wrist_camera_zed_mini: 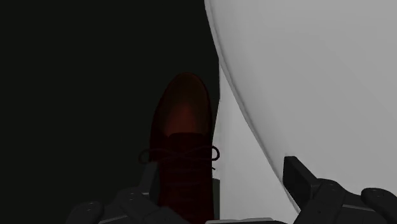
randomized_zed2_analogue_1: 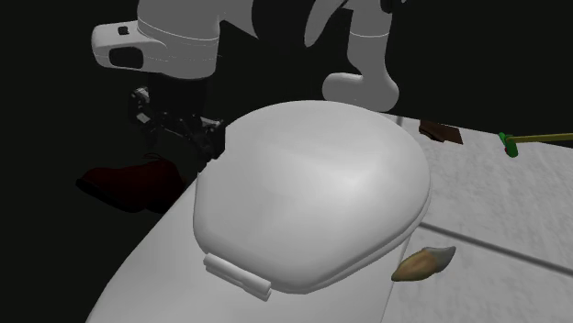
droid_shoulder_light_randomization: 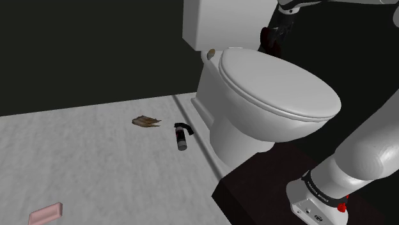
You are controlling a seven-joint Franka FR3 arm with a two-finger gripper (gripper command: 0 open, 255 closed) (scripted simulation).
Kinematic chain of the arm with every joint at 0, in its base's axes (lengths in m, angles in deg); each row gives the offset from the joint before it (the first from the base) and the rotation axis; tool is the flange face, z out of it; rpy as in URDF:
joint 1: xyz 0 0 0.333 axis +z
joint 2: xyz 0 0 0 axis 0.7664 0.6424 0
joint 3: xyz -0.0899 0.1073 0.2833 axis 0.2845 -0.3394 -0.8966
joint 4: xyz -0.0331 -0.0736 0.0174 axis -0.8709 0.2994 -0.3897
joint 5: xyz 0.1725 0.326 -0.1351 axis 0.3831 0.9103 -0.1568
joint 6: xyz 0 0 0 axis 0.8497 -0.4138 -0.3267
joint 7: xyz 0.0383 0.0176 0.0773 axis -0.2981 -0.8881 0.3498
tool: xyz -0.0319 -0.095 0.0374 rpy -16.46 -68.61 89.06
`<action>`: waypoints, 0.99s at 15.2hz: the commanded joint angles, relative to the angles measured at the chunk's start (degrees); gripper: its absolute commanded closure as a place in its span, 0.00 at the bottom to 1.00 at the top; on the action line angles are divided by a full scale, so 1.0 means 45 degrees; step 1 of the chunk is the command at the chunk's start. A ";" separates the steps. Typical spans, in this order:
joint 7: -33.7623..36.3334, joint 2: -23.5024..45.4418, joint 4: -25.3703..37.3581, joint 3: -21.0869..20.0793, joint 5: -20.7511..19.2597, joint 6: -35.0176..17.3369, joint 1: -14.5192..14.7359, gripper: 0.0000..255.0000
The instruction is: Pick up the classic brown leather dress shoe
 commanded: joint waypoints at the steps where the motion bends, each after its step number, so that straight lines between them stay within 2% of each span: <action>1: -0.0278 0.0868 0.1237 0.0138 0.0052 0.0058 -0.0190 0.00; 3: -0.0507 0.1691 0.2419 0.0247 0.0123 0.0130 -0.0383 0.00; 10: -0.0180 0.1643 0.1174 0.0252 -0.0011 -0.1029 -0.0375 0.00; 13: -0.0154 0.1646 0.1081 0.0253 -0.0022 -0.1122 -0.0375 0.00; 14: -0.0149 0.1645 0.1080 0.0252 -0.0023 -0.1121 -0.0372 1.00; 15: -0.0148 0.1642 0.1072 0.0252 -0.0024 -0.1125 -0.0371 1.00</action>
